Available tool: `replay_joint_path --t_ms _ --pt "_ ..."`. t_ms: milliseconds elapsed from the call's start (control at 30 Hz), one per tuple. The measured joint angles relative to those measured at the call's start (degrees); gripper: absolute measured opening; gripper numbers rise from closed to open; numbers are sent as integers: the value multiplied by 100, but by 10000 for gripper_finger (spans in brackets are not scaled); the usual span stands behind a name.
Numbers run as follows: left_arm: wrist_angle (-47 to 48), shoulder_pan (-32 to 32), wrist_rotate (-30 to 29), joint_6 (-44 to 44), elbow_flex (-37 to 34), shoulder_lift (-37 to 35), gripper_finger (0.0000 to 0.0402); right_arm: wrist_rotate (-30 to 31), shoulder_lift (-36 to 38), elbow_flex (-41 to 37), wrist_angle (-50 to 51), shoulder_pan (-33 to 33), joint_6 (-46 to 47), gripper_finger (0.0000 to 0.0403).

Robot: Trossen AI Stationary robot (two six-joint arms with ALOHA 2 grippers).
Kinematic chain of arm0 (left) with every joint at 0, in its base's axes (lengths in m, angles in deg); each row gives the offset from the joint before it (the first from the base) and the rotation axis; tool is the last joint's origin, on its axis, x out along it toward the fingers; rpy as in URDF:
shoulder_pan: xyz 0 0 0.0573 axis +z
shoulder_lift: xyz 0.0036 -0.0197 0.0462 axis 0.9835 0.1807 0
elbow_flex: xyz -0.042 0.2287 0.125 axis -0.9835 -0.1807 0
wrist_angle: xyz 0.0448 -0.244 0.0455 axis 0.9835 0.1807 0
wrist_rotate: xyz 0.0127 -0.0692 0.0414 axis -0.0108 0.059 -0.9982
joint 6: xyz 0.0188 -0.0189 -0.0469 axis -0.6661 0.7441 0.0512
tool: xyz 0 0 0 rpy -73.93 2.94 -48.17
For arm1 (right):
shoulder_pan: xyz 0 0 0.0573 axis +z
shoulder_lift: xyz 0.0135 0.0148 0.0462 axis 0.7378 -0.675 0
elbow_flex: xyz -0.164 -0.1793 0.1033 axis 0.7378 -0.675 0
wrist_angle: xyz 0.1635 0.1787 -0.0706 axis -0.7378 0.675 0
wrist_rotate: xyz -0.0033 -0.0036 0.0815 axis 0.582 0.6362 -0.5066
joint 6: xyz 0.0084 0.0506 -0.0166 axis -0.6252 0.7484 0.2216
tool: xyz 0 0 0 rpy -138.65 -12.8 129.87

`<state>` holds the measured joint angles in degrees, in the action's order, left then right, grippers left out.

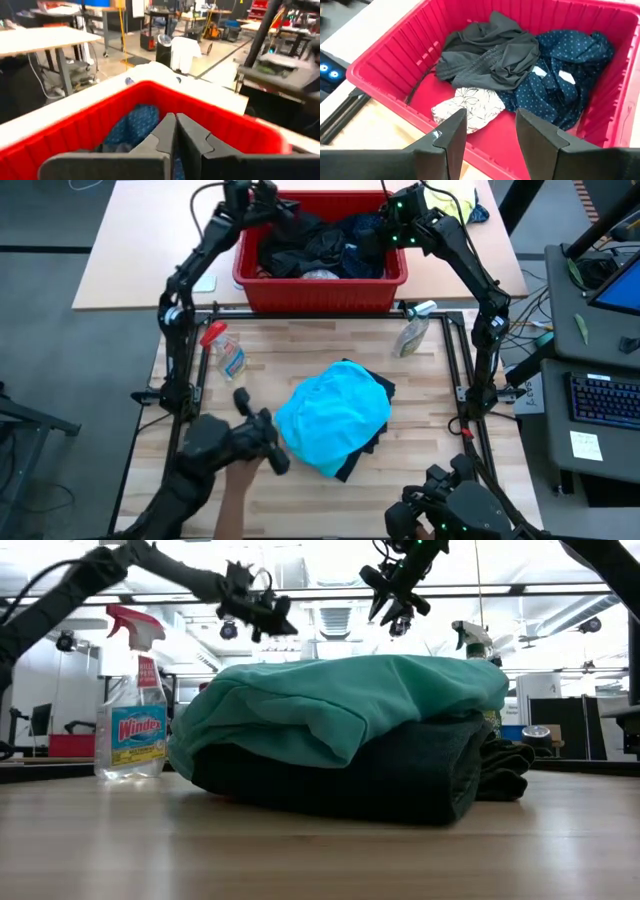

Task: Fold Laundry from Bin
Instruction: Fold the black shorts

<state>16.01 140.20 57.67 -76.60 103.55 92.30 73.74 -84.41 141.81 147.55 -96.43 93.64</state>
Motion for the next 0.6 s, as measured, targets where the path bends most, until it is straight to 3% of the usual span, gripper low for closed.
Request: replay_joint_path --t_ms 100,267,433,600 --pt "374 -19 -600 205 20 -310 0 2 -2 0 -1 0 -129 157" --pt "1221 24 -2224 249 -3 -153 0 0 -48 0 -34 0 -167 157" --pt "1456 2 -2277 461 -2 429 25 -4 -52 -2 -39 3 -114 157" --pt "1545 -8 -2279 665 10 1143 77 -7 -52 -2 -37 23 11 157"
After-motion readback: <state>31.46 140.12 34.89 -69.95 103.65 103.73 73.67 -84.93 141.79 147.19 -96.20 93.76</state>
